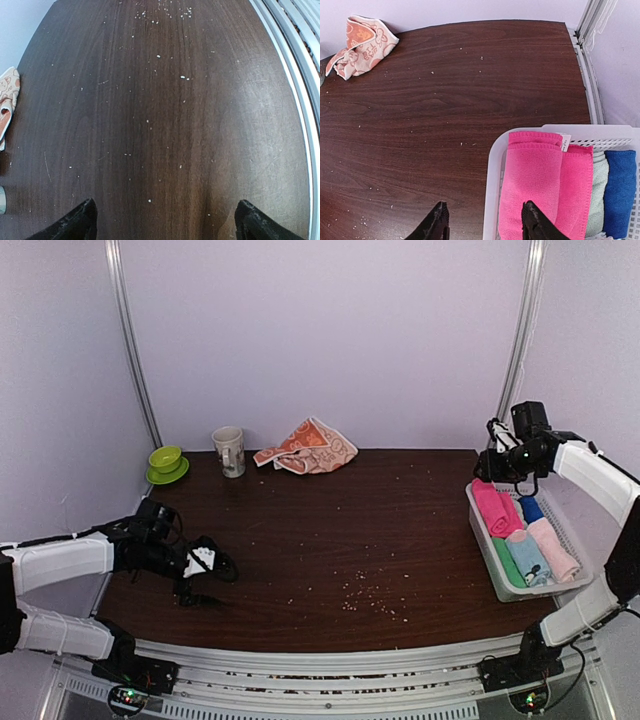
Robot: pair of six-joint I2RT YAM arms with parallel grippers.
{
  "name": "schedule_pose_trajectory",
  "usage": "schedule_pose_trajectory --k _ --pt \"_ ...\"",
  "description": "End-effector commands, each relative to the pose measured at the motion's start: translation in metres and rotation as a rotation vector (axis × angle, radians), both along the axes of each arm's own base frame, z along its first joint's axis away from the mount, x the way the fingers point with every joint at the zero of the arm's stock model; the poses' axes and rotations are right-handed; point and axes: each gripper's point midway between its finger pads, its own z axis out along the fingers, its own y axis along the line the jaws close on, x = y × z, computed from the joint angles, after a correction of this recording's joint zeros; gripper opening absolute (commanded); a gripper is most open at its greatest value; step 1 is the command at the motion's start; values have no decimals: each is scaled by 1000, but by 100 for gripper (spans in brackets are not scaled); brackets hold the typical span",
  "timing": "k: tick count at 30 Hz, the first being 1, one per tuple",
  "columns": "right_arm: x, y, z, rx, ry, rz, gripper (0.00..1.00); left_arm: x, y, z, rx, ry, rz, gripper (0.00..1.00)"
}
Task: Roll the towels
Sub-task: Adjust the towel in the bin.
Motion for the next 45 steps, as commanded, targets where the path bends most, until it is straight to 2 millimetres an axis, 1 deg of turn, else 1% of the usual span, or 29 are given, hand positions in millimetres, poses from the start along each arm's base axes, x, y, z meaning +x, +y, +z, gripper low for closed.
schedule_pose_trajectory --k 1,4,7,11,19,25,30,34,39,45 --pt "-4 5 -27 16 64 -5 49 7 -2 4 -11 -29 -2 98" --pt "-5 15 -42 63 92 32 48 6 -2 4 -12 -28 -3 98" --pt "-7 21 -54 90 118 51 49 6 -2 3 -12 -28 -3 98" --pt "-7 19 -60 80 128 40 49 7 -1 1 -6 -22 0 98" --pt "-13 -1 -75 -12 189 -23 50 7 -1 -1 -2 -22 2 98" --pt "-21 -19 -78 -55 215 -65 50 7 0 -2 1 -22 6 98" --pt "-27 -30 -78 -88 227 -86 51 8 0 0 -1 -32 11 98" --pt "-34 -40 -85 -126 266 -99 51 8 0 1 -2 -37 12 98" --pt "-44 -57 -99 -167 313 -126 51 8 0 2 -3 -40 14 98" --pt "-50 -70 -104 -215 339 -155 52 9 1 2 -2 -41 16 98"
